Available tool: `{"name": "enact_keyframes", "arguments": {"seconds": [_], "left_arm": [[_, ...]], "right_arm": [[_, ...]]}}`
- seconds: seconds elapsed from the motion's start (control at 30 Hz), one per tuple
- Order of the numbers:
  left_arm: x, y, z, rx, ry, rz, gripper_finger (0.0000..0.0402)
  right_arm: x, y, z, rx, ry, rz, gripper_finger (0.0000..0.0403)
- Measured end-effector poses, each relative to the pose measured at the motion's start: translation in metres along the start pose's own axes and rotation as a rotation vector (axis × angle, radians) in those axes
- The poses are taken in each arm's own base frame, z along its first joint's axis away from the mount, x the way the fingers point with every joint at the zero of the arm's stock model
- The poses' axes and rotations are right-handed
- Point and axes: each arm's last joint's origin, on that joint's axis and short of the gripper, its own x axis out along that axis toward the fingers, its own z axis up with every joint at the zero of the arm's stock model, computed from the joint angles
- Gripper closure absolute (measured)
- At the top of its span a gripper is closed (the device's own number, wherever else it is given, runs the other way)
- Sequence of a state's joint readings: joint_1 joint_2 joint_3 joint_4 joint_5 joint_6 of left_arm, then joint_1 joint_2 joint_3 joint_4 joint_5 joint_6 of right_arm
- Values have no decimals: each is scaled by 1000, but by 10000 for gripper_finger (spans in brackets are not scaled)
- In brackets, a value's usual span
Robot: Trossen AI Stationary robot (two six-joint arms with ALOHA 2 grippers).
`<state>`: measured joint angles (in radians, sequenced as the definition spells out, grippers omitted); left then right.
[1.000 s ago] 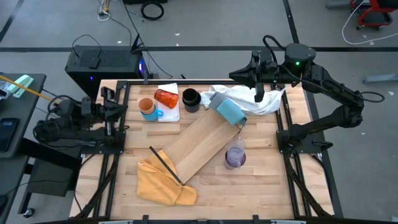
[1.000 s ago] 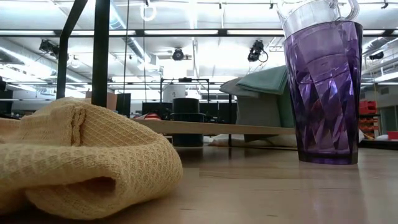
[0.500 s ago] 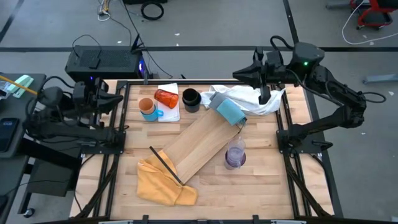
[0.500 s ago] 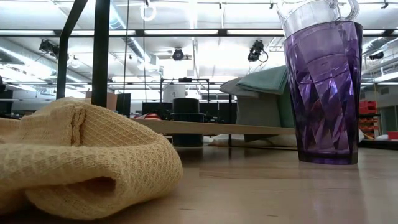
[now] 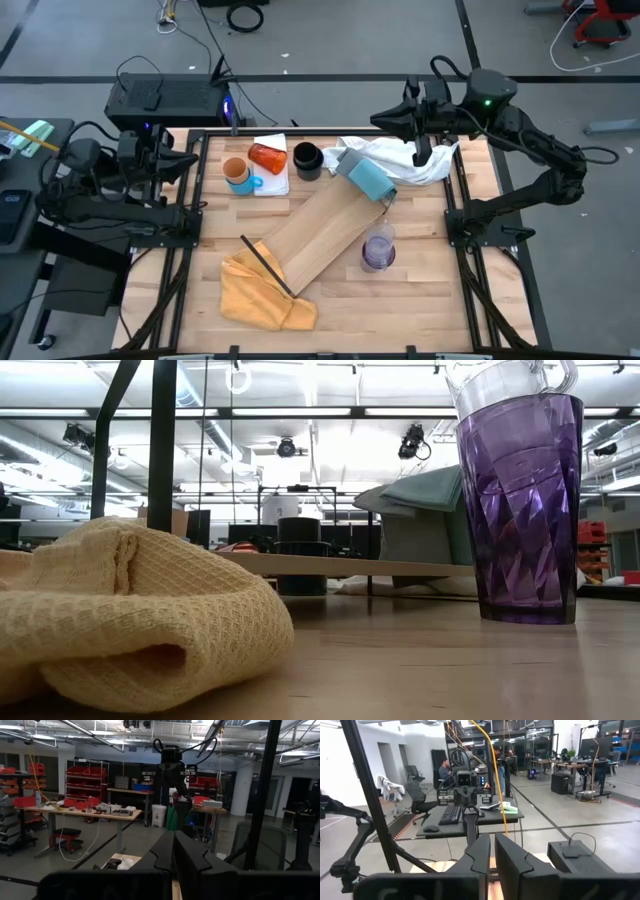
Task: Stack small to large cups/mugs on shelf
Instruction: Remove the transparent mug from the transparent mug
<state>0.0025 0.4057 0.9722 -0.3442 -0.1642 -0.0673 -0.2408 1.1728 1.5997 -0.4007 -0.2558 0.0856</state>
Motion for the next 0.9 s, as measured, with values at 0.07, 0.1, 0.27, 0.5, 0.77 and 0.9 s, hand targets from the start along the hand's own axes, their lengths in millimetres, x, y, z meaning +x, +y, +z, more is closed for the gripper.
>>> {"name": "enact_keyframes", "arguments": {"seconds": [0.07, 0.1, 0.27, 0.5, 0.77, 0.9], "left_arm": [[1, 0, 0, 0, -2, -1, 380], [3, -1, 0, 0, 1, 0, 378], [9, -1, -3, 5, 32, 1, 372], [17, -3, -6, 12, 55, 1, 380], [23, -3, -8, 17, 68, 1, 371], [23, -4, -6, 36, 45, -1, 370]], "right_arm": [[1, 1, -1, 5, 13, 5, 368], [1, 1, -2, 8, 21, 6, 368], [1, 5, -9, 166, 97, 37, 368], [7, 29, -14, 241, 135, 132, 368], [27, 52, -26, 301, 188, 108, 368], [36, 52, -31, 295, 199, 71, 368]]}}
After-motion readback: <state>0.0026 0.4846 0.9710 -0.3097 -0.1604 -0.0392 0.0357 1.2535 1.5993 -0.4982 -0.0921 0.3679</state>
